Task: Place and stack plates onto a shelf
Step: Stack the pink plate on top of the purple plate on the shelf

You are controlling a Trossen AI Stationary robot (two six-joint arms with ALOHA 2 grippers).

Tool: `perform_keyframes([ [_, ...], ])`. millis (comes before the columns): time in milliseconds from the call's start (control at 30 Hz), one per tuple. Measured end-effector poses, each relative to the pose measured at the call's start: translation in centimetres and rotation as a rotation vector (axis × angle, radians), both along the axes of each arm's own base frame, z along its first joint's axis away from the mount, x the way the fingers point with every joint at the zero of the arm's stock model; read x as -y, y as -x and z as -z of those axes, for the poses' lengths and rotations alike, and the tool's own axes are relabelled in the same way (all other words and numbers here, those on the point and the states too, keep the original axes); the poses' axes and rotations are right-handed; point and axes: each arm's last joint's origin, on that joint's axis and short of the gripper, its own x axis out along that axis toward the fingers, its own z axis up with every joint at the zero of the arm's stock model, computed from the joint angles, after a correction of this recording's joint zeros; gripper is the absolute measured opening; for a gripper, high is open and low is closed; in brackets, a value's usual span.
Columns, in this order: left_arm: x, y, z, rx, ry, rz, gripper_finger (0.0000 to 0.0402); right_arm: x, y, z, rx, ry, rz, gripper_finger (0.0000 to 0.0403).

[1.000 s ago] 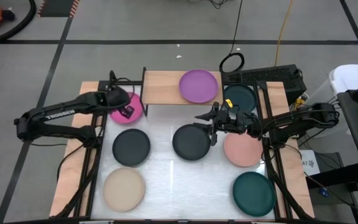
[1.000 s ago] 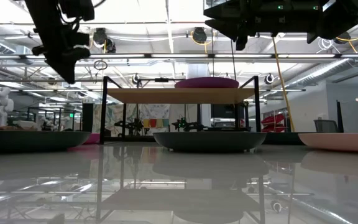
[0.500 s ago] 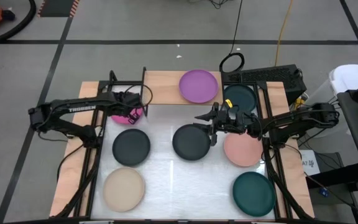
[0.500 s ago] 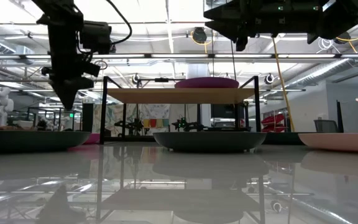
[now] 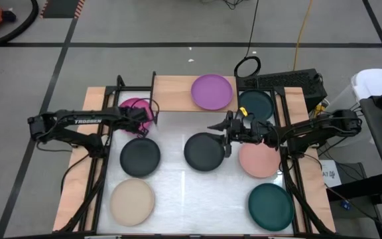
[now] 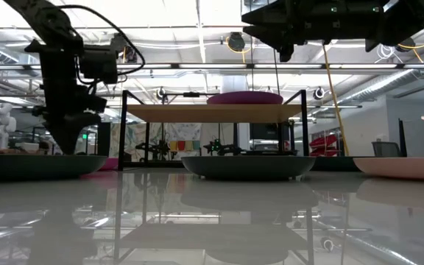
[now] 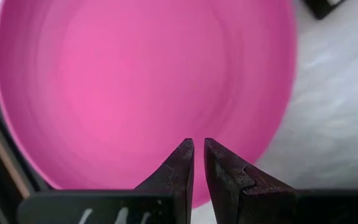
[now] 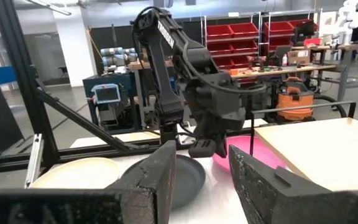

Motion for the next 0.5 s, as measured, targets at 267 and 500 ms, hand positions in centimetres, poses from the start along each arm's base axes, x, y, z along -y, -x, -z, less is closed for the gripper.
perform_keyframes([
  [267, 0.8, -0.2, -1.2, 0.102, -0.018, 0.058, 0.0044, 0.0, 0.0, 0.0, 0.001, 0.003, 0.001, 0.013],
  [500, 1.7, -0.6, -1.3, 0.134, 0.035, 0.152, 0.0054, 0.0, 0.0, 0.0, 0.001, 0.008, 0.001, 0.013],
])
